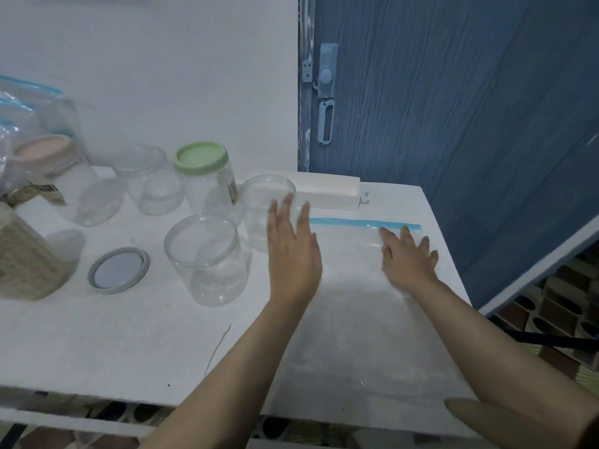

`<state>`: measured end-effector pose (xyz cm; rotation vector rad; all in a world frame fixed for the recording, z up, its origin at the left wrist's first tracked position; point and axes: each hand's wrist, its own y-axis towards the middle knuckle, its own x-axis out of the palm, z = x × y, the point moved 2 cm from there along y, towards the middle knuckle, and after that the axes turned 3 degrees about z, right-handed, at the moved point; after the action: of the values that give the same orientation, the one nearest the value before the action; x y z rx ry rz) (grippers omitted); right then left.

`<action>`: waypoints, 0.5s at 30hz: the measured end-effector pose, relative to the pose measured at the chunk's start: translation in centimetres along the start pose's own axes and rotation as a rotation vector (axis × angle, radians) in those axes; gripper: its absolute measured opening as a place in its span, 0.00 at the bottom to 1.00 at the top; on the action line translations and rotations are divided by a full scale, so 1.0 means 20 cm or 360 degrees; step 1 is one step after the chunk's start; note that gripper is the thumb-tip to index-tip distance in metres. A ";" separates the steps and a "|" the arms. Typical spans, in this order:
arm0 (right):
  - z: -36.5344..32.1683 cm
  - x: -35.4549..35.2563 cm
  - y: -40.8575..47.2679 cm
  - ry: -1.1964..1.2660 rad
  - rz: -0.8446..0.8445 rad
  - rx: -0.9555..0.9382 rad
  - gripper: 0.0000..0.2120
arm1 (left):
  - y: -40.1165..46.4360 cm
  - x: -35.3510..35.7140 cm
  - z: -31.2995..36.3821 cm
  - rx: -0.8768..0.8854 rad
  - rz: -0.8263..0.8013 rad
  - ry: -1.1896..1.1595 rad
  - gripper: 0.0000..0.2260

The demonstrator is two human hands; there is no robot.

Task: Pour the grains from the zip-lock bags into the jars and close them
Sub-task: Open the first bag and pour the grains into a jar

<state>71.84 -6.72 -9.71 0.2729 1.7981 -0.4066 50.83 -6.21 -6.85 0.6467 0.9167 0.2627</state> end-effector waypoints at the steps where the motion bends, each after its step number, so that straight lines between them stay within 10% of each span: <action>1: -0.01 0.00 0.01 -0.0002 -0.0001 -0.0007 0.22 | -0.03 0.02 0.02 0.0074 -0.0114 -0.0018 0.21; 7: -0.04 0.03 0.08 -0.0045 0.0004 -0.0015 0.22 | -0.06 0.19 -0.06 0.0024 -0.1017 0.0152 0.24; 15: -0.11 0.00 0.26 -0.0067 0.0041 -0.0095 0.23 | -0.02 0.27 -0.13 -0.0066 -0.1058 0.0286 0.24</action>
<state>72.00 -1.19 -9.83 0.2441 1.7608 -0.3374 51.94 -2.95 -11.75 0.2549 1.2430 -0.2588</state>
